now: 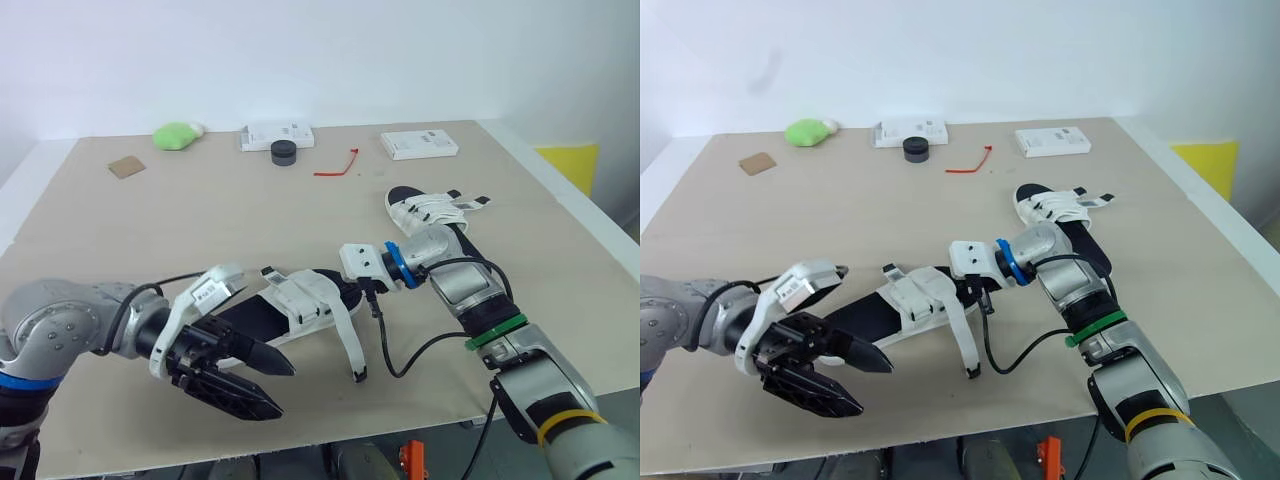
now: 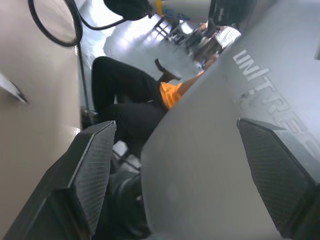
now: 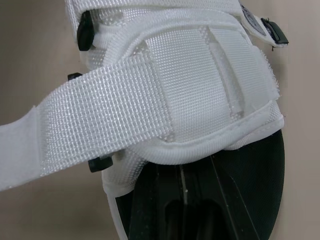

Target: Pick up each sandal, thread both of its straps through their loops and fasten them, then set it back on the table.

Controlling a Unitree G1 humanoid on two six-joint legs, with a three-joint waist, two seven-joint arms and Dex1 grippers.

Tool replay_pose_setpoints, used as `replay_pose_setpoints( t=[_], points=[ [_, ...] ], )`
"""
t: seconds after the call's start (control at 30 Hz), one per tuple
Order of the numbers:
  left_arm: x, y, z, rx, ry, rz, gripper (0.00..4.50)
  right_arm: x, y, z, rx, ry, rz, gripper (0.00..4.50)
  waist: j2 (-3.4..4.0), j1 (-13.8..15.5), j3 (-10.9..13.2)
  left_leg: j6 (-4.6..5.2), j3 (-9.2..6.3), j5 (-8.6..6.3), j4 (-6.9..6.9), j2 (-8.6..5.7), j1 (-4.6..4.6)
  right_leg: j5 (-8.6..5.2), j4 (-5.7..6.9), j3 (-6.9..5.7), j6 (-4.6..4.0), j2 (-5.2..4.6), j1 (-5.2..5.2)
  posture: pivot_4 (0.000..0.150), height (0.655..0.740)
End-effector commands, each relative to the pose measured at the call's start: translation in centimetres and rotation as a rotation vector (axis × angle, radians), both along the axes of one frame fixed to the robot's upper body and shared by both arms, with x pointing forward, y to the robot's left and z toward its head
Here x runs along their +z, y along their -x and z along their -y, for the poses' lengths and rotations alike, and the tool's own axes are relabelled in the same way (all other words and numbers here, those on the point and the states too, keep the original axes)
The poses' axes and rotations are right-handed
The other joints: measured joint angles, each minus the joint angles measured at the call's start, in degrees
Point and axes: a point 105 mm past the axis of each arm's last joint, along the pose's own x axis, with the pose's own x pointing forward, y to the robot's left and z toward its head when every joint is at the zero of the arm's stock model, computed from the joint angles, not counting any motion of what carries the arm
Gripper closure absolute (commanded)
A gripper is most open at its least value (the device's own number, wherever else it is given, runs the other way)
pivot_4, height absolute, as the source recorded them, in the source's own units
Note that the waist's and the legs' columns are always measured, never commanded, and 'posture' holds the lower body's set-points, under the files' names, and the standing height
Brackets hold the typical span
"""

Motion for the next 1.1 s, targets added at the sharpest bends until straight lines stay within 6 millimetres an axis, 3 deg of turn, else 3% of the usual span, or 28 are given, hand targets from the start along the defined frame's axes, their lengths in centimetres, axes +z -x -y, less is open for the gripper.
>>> replay_pose_setpoints(
  t=[0.03, 0.17, 0.27, 0.5, 1.1],
  points=[
    [-2.5, 0.0, -0.5, 0.063, -0.118, 0.109, 0.49, -3.4, 0.5, 1.1, -0.017, 0.134, -0.068, 4.5, 0.02, -0.1, 0.0, -0.02, 0.06, -0.01, -0.03, 0.0, 0.05, 0.0, 0.0, 0.07, -0.01, 0.0, 0.0, 0.15, 0.74],
    [-5.4, -0.4, -1.5, 0.108, -0.188, 0.221, 0.49, -3.4, 0.6, 1.1, -0.014, 0.134, -0.07, 4.5, 0.02, -0.1, 0.0, -0.08, 0.12, -0.04, -0.14, -0.01, 0.08, -0.05, -0.02, 0.14, -0.12, -0.01, -0.03, 0.15, 0.74],
    [-6.3, -1.4, -1.9, 0.166, -0.188, 0.276, 0.49, -3.4, 0.6, 1.1, -0.013, 0.135, -0.07, 4.5, 0.0, -0.1, 0.0, -0.13, 0.17, -0.07, -0.17, -0.01, 0.09, -0.08, -0.06, 0.15, -0.17, -0.06, -0.09, 0.15, 0.74],
    [-6.6, -4.3, -2.8, 0.268, -0.181, 0.367, 0.49, -3.4, 0.6, 1.1, -0.018, 0.13, -0.073, 4.5, -0.01, 0.0, 0.0, -0.13, 0.32, -0.07, -0.16, -0.01, 0.11, -0.08, -0.07, 0.2, -0.17, -0.11, -0.27, 0.15, 0.74],
    [-7.5, -7.2, -4.8, 0.343, -0.211, 0.437, 0.49, -3.4, 0.8, 1.5, -0.033, 0.125, -0.077, 4.5, 0.01, 0.0, 0.0, -0.12, 0.41, -0.08, -0.18, 0.01, 0.12, -0.08, -0.06, 0.25, -0.16, -0.11, -0.31, 0.15, 0.74]
  ],
)
